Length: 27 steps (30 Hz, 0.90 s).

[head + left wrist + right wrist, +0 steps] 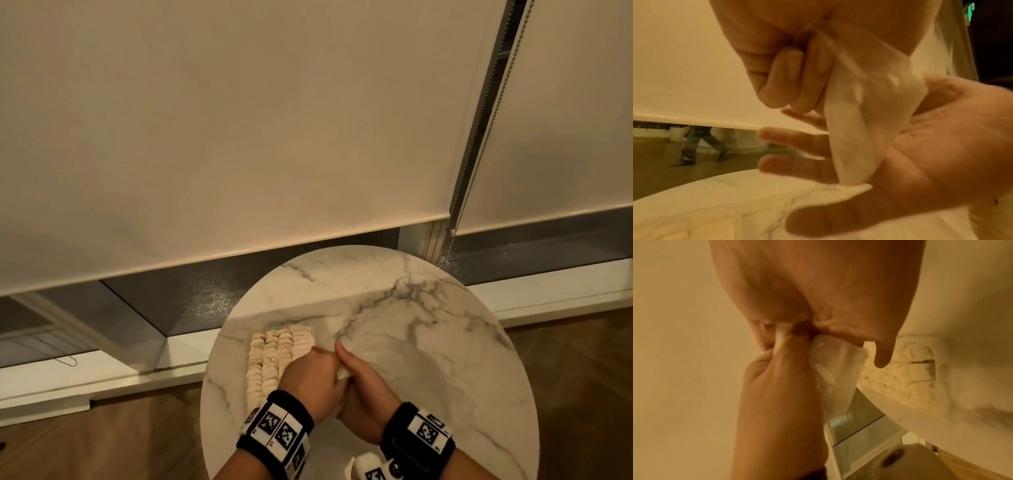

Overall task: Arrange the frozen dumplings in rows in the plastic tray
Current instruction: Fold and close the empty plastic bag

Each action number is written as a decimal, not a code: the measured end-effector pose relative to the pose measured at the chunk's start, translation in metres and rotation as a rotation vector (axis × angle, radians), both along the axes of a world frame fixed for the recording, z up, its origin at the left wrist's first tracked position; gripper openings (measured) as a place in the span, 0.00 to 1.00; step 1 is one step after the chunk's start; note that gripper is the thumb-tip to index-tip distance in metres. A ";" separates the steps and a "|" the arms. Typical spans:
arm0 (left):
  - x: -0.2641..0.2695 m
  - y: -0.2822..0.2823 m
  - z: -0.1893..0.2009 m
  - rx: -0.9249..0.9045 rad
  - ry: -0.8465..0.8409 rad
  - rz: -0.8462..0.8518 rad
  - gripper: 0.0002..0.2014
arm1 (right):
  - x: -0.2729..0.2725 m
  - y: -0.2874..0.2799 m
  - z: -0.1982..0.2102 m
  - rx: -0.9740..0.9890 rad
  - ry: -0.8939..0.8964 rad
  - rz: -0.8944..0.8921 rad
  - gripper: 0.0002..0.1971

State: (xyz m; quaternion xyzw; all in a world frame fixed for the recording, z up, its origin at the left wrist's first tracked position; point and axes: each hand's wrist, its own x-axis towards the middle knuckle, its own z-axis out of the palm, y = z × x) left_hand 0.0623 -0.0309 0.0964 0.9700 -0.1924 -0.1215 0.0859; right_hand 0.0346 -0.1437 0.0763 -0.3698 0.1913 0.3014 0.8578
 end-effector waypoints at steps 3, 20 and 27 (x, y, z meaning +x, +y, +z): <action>-0.008 -0.001 -0.003 0.023 -0.003 -0.069 0.18 | 0.007 -0.004 -0.002 0.001 0.048 -0.087 0.30; -0.004 0.064 0.001 0.107 0.050 -0.014 0.23 | 0.029 -0.107 -0.023 0.338 0.259 -0.558 0.35; 0.009 0.088 -0.003 0.012 0.116 0.071 0.17 | 0.030 -0.132 -0.031 0.174 0.246 -0.629 0.36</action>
